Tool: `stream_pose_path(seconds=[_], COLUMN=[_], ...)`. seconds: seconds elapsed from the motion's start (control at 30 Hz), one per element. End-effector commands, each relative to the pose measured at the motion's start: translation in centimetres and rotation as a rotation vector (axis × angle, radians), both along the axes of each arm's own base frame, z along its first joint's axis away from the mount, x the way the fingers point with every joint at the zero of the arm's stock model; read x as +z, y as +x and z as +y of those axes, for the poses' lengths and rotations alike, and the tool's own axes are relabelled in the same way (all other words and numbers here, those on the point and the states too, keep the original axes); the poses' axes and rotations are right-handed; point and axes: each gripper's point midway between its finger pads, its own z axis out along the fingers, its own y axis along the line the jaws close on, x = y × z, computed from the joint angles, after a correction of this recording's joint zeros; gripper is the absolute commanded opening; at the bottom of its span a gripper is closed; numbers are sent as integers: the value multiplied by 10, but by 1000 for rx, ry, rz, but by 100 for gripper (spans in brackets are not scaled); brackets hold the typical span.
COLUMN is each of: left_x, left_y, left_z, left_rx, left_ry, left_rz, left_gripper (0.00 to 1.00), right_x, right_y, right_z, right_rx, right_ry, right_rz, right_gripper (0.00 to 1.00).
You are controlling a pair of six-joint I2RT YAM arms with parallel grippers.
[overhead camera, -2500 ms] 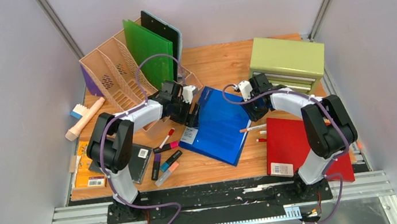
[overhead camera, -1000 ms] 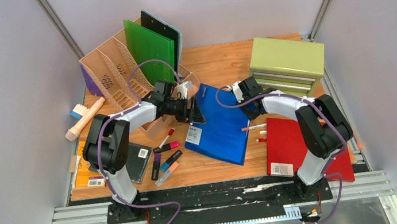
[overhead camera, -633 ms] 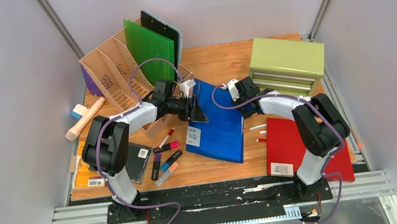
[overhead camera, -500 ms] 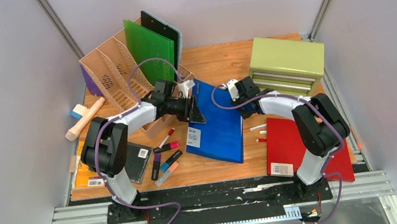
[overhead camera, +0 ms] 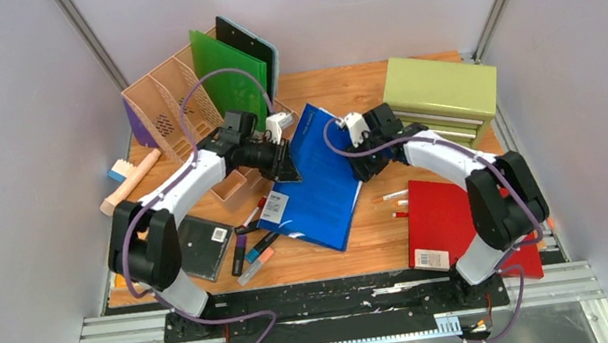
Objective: Organize the desk
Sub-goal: Pick up the folder from the center of the board.
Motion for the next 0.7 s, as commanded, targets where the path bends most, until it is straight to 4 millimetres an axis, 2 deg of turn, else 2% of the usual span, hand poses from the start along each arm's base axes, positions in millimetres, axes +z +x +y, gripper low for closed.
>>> stream_pose_path(seconds=[0.0, 0.13, 0.3, 0.33, 0.37, 0.4, 0.43, 0.47, 0.53, 0.57, 0.6, 0.63, 0.67], left_x=[72, 113, 175, 182, 201, 208, 225, 233, 274, 279, 301, 304, 328], left_y=[2, 12, 20, 21, 23, 25, 29, 30, 34, 42, 40, 52, 52], left_z=[8, 24, 31, 33, 33, 34, 35, 36, 37, 40, 41, 45, 48], left_rx=[-92, -14, 32, 42, 46, 55, 67, 74, 97, 126, 134, 178, 200], left_ry=[-57, -72, -81, -75, -86, -78, -83, -84, -101, -75, -73, -33, -34], left_rz=[-268, -383, -544, -556, -602, -615, -658, -676, -771, -792, -849, -864, -921], left_gripper=[0, 0, 0, 0, 0, 0, 0, 0, 0, 0, 0, 0, 0], right_x=[106, 175, 253, 267, 279, 289, 299, 307, 323, 331, 340, 348, 358], right_y=[27, 34, 30, 29, 29, 29, 30, 31, 36, 38, 41, 42, 42], right_z=[20, 19, 23, 23, 22, 21, 20, 18, 12, 10, 6, 3, 1], right_rx=[43, 37, 47, 44, 39, 30, 20, 6, -38, -57, -82, -99, -112], right_ry=[194, 312, 431, 449, 463, 475, 485, 492, 504, 512, 519, 528, 543], right_rz=[-181, -270, -393, -417, -437, -455, -471, -487, -517, -531, -544, -555, -566], right_gripper=[55, 70, 74, 75, 75, 75, 75, 75, 75, 75, 75, 75, 76])
